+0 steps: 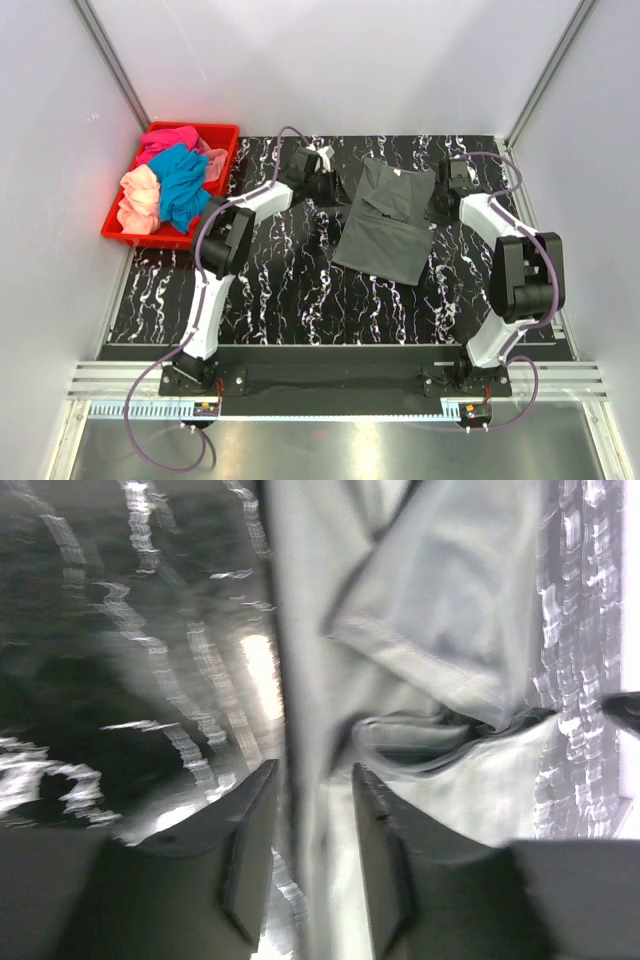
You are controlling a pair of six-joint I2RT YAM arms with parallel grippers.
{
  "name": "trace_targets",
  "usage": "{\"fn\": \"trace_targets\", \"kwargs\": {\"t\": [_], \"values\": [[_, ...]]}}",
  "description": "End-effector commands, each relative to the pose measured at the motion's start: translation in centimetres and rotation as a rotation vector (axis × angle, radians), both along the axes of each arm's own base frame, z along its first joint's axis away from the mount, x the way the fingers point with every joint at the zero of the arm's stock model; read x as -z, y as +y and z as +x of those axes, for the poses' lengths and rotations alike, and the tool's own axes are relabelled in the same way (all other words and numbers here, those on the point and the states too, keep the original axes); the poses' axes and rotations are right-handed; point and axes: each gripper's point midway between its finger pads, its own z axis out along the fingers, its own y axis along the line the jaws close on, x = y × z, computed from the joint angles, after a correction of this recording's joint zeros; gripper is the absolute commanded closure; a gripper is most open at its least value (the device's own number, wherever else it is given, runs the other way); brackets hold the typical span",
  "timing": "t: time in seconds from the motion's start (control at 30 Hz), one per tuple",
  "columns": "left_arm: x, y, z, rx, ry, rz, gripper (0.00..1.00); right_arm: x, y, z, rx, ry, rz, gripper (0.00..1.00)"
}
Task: Fold and stack the t-shirts
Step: Fold the tshirt
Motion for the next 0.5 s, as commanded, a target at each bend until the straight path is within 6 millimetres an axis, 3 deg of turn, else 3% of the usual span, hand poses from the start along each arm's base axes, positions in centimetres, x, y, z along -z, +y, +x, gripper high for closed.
{"fn": "trace_targets", "kwargs": {"t": [0.0,0.03,0.13,0.23,0.3,0.33,0.47], "values": [[-3.3,0.9,-0.2,0.12,-0.165,0.06,0.57,-3.0,1.1,-1.7,-0.109,-0.041,0.101,0.7],[-2.9,1.0,-0.2,0.142,-0.167,0.08,0.52,-3.3,0.4,-1.9,-0.108,-0.048,0.122,0.68],[-1.3,1.5,-0.7,0.217,-0.132,0.158,0.5,-3.6,0.9,-1.9,-0.149,-0.036,0.189,0.67],[1.2,3.6,-3.0,0.229,-0.02,0.267,0.5,-4.6,2.0,-2.6,-0.186,-0.032,0.242,0.66],[-0.3,4.1,-3.7,0.201,-0.057,0.257,0.49,-5.4,2.5,-3.2,-0.187,-0.043,0.272,0.65],[1.0,5.0,-5.0,0.19,-0.02,0.275,0.47,-6.2,2.6,-3.6,-0.191,-0.057,0.279,0.65],[-0.2,4.7,-7.1,0.215,0.009,0.209,0.4,-7.6,3.0,-5.3,-0.21,-0.062,0.293,0.65]]}}
